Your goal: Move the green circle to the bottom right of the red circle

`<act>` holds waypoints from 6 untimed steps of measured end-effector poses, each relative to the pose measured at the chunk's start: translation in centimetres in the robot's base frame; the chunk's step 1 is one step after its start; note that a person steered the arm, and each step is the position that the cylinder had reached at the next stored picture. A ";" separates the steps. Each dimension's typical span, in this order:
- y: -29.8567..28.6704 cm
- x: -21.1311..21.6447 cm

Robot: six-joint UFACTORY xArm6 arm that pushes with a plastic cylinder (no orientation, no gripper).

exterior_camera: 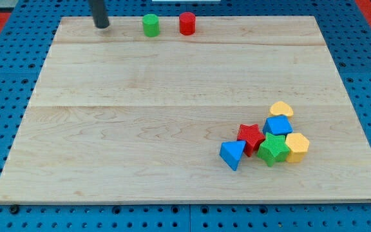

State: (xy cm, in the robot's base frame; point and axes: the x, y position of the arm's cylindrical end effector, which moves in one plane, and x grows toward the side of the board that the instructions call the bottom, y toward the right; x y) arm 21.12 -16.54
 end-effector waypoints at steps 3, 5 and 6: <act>18.0 8.3; 11.1 3.4; 8.7 -1.6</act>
